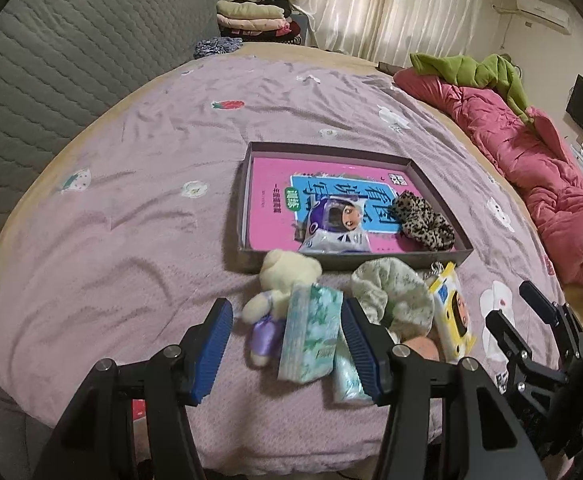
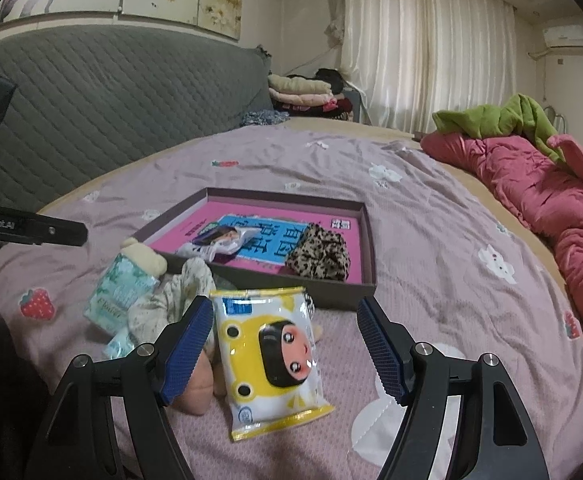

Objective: Organize soft objects
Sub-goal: 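Withdraw both tools from the box back toward the remaining pile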

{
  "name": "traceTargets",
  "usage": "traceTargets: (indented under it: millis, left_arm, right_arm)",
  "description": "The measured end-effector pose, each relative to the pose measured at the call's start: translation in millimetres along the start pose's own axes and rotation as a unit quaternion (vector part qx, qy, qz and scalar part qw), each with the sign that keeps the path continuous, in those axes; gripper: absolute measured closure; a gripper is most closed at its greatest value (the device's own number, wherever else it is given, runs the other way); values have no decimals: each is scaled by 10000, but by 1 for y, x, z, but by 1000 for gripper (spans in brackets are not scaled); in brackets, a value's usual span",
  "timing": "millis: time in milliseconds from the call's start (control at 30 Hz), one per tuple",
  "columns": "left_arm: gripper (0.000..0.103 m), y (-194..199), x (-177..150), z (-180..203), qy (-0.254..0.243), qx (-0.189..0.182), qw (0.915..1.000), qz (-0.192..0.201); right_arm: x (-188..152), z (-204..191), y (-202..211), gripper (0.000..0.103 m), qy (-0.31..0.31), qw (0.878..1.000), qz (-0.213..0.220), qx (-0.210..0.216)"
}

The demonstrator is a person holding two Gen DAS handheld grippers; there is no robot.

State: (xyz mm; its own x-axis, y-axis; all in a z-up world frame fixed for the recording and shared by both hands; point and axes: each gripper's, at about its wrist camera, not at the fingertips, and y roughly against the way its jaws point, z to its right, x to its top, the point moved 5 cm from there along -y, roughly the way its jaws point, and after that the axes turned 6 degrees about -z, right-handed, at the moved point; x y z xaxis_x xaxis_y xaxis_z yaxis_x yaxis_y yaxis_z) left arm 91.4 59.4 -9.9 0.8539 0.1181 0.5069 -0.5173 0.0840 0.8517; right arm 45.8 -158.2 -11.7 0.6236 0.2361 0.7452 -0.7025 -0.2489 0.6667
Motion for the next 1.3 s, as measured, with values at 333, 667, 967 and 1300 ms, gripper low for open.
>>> traceTargets:
  millis: [333, 667, 967, 1300]
  left_arm:
    - [47, -8, -18, 10, -167, -160, 9996, -158]
    - [47, -15, -30, 9, -184, -166, 9992, -309]
    - [47, -21, -35, 12, -238, -220, 9987, -402]
    - [47, -32, -38, 9, -183, -255, 9983, -483]
  right_arm:
    - [-8, -3, 9, 27, 14, 10000, -70, -30]
    - [-15, -5, 1, 27, -95, 9994, -339, -12]
    - [-24, -1, -14, 27, -180, 9978, -637, 61]
    - [-31, -8, -32, 27, 43, 9961, -885, 19]
